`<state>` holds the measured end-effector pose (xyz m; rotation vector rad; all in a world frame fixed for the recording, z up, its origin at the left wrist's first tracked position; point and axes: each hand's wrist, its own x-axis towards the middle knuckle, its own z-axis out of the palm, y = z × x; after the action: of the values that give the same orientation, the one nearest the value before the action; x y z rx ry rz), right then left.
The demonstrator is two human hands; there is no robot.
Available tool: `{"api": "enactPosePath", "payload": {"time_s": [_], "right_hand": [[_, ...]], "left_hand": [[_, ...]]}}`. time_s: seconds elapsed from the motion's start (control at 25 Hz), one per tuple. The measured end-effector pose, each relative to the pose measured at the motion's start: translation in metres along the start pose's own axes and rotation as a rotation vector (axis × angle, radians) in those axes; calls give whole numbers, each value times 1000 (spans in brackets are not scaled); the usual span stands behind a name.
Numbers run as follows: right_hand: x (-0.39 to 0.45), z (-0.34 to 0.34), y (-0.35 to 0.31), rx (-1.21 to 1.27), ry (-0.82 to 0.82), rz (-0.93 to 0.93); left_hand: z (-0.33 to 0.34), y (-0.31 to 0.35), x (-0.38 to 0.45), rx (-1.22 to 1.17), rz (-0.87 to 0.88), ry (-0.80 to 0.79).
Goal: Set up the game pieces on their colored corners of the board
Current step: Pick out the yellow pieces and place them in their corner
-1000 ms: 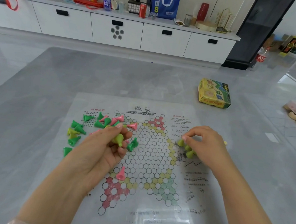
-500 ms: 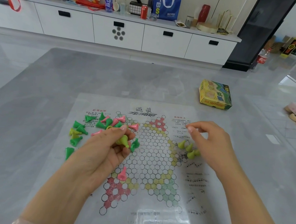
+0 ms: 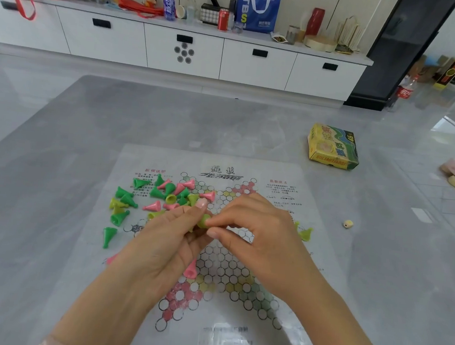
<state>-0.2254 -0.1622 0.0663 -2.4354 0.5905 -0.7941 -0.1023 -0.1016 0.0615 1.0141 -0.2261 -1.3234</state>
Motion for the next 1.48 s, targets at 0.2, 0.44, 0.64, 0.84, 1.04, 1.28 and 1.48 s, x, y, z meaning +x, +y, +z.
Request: {"api": "enactPosePath", "payload": {"time_s": [0.2, 0.44, 0.64, 0.84, 1.04, 1.28, 1.48], "right_hand": [[-2, -33, 15, 127, 215, 341], [-15, -48, 56, -253, 68, 582], [-17, -42, 62, -338, 10, 603], [-18, -41, 63, -330, 8, 629], [-19, -43, 62, -351, -17, 632], [-20, -43, 62, -343, -25, 641], [-21, -44, 62, -349, -24, 644]], "left_hand": [[-5, 0, 2, 264, 9, 86], [-8, 5, -1, 307, 76, 130], [-8, 5, 2, 268, 60, 142], [-9, 5, 4, 262, 49, 124], [-9, 7, 5, 249, 51, 139], [-10, 8, 6, 247, 56, 143], [-11, 8, 6, 254, 60, 135]]}}
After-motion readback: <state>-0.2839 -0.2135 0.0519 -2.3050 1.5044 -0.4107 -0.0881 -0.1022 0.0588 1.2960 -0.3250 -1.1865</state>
